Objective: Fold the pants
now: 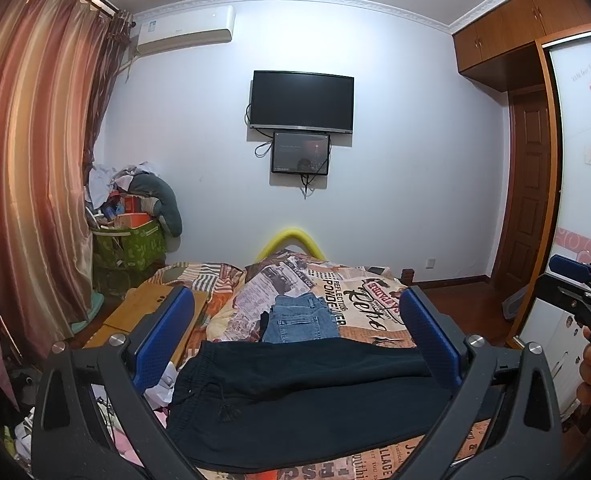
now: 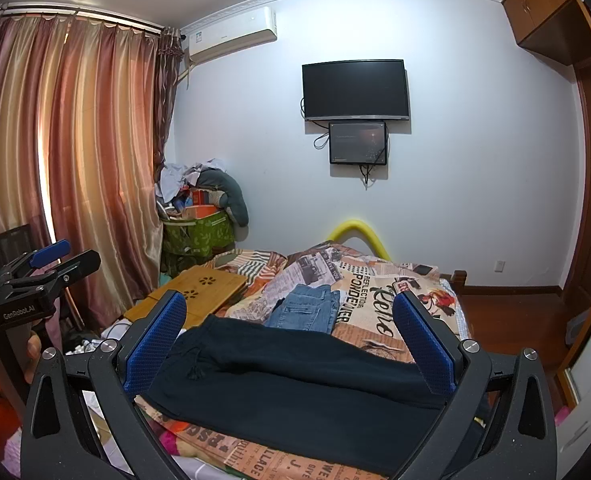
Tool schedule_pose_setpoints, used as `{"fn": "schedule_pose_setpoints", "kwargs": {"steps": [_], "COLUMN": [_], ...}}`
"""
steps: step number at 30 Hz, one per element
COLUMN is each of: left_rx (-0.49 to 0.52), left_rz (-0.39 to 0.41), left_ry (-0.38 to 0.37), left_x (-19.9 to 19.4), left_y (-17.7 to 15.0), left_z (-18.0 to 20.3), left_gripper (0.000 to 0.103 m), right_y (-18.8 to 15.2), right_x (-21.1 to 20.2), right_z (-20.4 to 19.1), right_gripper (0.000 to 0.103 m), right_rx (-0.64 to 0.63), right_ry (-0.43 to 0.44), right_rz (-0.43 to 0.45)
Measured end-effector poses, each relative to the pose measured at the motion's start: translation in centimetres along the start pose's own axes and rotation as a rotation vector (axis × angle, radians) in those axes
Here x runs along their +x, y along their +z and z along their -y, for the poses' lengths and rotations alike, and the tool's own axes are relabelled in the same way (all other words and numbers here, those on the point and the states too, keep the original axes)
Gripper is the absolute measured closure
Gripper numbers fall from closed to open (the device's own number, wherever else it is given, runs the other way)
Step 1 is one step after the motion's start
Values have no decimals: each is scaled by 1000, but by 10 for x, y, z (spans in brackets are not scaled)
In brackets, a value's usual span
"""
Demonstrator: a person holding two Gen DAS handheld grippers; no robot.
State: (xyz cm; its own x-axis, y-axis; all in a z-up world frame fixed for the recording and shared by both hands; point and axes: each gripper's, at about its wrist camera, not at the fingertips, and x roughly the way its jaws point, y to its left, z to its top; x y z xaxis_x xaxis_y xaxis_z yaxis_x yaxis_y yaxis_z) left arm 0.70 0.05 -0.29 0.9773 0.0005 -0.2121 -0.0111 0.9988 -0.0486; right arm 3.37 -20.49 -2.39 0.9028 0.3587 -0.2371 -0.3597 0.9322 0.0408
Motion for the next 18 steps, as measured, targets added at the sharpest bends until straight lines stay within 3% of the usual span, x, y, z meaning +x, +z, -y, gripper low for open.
{"fn": "schedule_pose_setpoints", "kwargs": {"steps": [18], "left_rx": [-3], "left_rz": [8], "left_ry": [-4], "left_x": [1], "left_y": [-1], "left_z": [-1], "left_gripper": [0], "right_y": [1], "right_x": [1], "right_z": [-1], "right_gripper": [0], "right_rx": [3], "right_ry": [0], "right_rz": [0]}}
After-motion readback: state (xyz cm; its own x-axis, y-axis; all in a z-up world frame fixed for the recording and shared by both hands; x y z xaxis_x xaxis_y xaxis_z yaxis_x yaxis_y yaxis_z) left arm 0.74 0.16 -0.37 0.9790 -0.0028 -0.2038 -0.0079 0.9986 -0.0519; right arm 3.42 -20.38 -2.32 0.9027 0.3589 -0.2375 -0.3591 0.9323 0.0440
